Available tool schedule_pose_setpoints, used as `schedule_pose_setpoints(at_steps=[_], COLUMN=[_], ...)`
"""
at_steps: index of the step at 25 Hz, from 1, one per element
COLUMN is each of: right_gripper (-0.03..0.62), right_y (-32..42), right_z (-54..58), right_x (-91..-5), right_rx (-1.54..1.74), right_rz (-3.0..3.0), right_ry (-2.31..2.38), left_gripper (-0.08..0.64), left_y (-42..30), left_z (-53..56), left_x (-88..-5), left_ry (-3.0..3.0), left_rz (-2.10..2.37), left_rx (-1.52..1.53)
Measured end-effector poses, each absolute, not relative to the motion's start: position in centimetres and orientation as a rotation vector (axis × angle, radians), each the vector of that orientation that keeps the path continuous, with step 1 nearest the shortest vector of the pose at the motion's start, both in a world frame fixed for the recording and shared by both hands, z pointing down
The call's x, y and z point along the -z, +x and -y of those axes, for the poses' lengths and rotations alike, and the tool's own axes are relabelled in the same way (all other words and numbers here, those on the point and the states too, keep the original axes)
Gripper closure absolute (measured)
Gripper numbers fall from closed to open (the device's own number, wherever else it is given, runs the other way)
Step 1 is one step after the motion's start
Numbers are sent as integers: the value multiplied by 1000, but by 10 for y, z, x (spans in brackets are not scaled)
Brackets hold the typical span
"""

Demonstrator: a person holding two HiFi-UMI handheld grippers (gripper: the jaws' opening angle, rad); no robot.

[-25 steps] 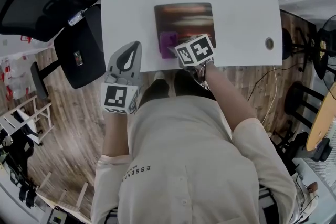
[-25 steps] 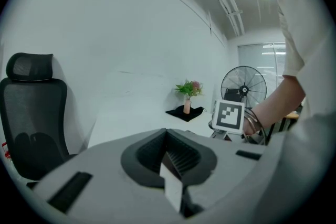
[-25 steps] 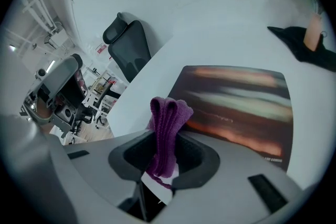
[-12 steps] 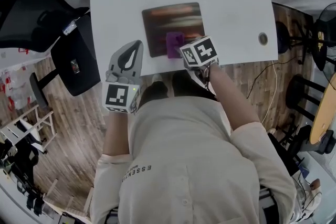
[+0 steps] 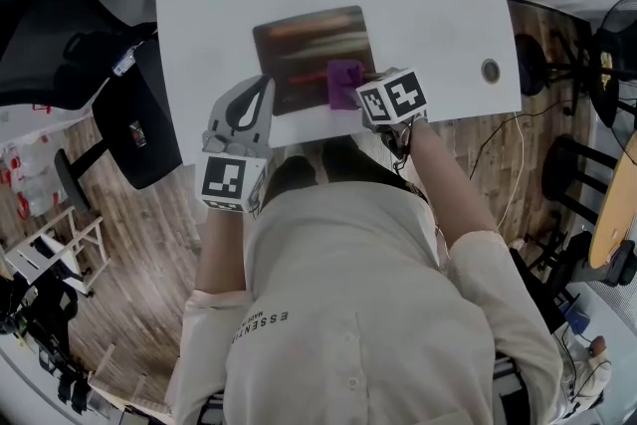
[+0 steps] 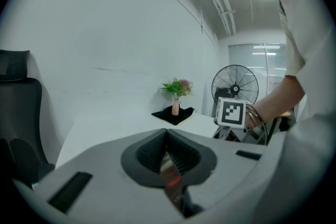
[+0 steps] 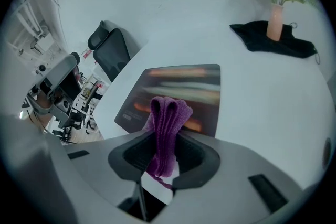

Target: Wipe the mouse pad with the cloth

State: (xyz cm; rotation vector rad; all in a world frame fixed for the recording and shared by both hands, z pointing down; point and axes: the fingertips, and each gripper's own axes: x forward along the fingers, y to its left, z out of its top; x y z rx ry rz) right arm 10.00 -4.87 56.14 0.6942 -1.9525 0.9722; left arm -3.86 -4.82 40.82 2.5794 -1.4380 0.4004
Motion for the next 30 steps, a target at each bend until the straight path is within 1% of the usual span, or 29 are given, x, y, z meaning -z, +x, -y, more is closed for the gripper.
schedule_pose_setpoints(at_steps=[18,25,30], right_gripper=[474,474,476], right_y=[184,201,204], right_z=[67,71,79], right_x=[-567,-563,-540], right_rx=[-1021,-920,-834], right_rz=[1906,1890,1944], right_ry=[789,799,828], left_gripper=[560,560,560], left_y=[12,31,35], left_z=[75,78,74], left_x=[-415,-413,-407], left_ry=[2589,2594,2601], left_rz=[1392,1405,1431], left_rx=[-399,-395,-400])
